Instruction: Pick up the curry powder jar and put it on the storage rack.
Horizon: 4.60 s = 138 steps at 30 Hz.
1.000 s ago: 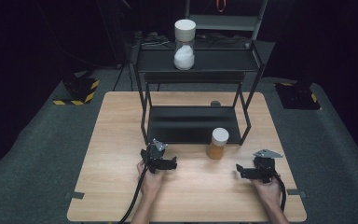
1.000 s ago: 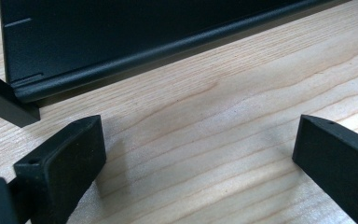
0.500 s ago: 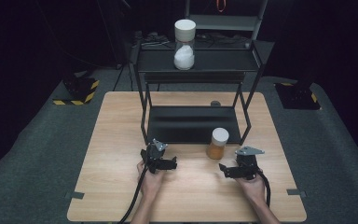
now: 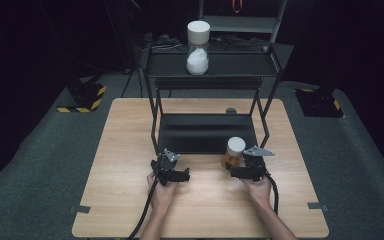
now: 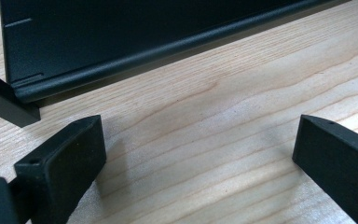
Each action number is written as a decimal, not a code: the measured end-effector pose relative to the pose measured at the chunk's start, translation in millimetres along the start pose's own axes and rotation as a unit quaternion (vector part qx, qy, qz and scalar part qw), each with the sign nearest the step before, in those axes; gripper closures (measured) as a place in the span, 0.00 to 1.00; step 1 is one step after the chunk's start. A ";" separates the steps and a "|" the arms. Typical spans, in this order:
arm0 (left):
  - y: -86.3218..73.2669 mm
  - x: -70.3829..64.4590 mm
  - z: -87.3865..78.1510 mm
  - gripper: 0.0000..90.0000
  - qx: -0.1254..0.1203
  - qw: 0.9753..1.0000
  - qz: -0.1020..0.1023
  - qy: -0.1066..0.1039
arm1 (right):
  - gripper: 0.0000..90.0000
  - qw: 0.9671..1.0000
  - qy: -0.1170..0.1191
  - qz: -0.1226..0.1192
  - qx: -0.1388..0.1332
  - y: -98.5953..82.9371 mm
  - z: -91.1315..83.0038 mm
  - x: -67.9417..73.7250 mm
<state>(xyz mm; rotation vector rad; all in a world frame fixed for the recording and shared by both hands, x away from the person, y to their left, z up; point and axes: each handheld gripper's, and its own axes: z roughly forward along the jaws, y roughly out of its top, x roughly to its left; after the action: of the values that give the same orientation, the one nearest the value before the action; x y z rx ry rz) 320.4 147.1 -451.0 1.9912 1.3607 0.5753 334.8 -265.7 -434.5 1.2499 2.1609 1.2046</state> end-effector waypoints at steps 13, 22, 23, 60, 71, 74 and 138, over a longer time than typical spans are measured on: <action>-0.1 -0.2 0.0 0.03 0.000 1.000 0.000 0.000 | 0.32 0.999 -0.019 -0.004 -0.027 6.6 8.0 10.6; 0.0 -0.1 0.0 0.03 0.000 1.000 0.000 0.000 | 0.34 0.998 -0.038 -0.035 -0.030 6.1 5.4 22.6; 0.0 -0.1 0.0 0.03 0.000 1.000 0.000 0.000 | 0.34 0.998 -0.036 -0.036 -0.029 6.5 4.9 22.4; -0.1 0.0 0.0 0.03 0.000 1.000 0.001 0.000 | 0.35 0.998 -0.001 -0.064 -0.013 53.7 -41.9 -2.1; -0.1 0.0 0.0 0.03 0.000 1.000 0.001 0.000 | 0.36 0.997 0.015 -0.067 -0.020 92.5 -64.6 -6.2; 0.0 -0.1 0.0 0.03 0.000 1.000 0.001 0.001 | 0.36 0.997 0.018 -0.067 -0.020 107.7 -72.2 -7.7; 0.2 -1.0 0.0 0.03 0.000 1.000 0.002 0.002 | 0.36 0.999 -0.040 -0.032 0.009 380.1 -87.6 22.7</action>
<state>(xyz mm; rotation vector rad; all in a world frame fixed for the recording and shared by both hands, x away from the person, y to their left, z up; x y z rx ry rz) 320.2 146.1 -450.9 1.9942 1.3612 0.5815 463.2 -197.8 -71.8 1.2050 2.1418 1.0943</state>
